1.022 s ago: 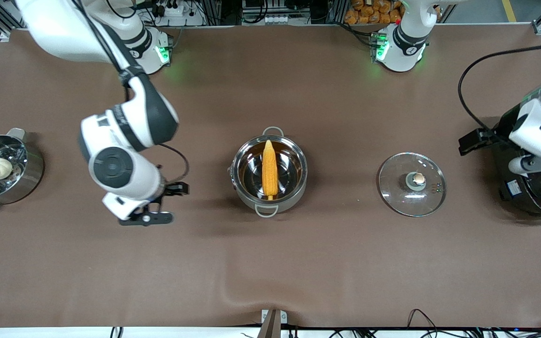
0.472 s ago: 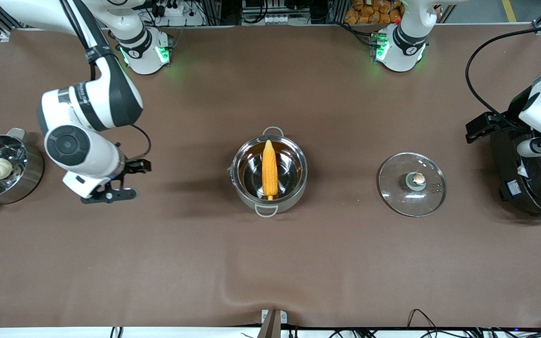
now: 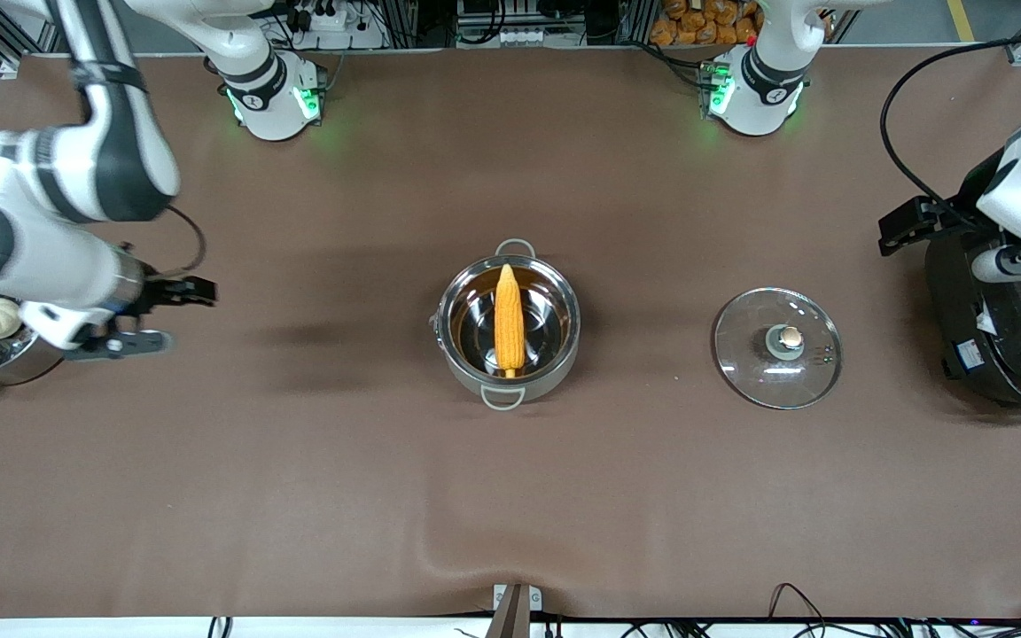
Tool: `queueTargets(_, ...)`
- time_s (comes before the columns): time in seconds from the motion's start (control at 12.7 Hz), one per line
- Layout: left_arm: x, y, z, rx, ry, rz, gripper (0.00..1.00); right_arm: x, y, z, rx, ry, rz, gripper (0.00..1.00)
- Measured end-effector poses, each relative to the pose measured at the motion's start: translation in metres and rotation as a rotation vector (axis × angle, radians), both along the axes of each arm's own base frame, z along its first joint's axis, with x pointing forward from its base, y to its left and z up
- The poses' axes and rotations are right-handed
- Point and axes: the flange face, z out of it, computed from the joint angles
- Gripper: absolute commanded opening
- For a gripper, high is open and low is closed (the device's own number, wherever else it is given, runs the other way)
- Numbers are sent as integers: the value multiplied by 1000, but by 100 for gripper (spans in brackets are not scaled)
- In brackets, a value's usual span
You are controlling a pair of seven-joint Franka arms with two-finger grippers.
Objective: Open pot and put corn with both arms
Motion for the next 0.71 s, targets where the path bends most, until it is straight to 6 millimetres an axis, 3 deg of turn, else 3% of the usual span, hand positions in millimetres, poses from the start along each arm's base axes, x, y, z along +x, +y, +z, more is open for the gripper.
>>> queueTargets(0.47,-8,0,11,1,-5,0,100,-1,-28,119,1,-76,-48,100)
queueTargets(0.71,-8,2,10,1,-3,3,100,-4,-48,164,4,-110,-62,100)
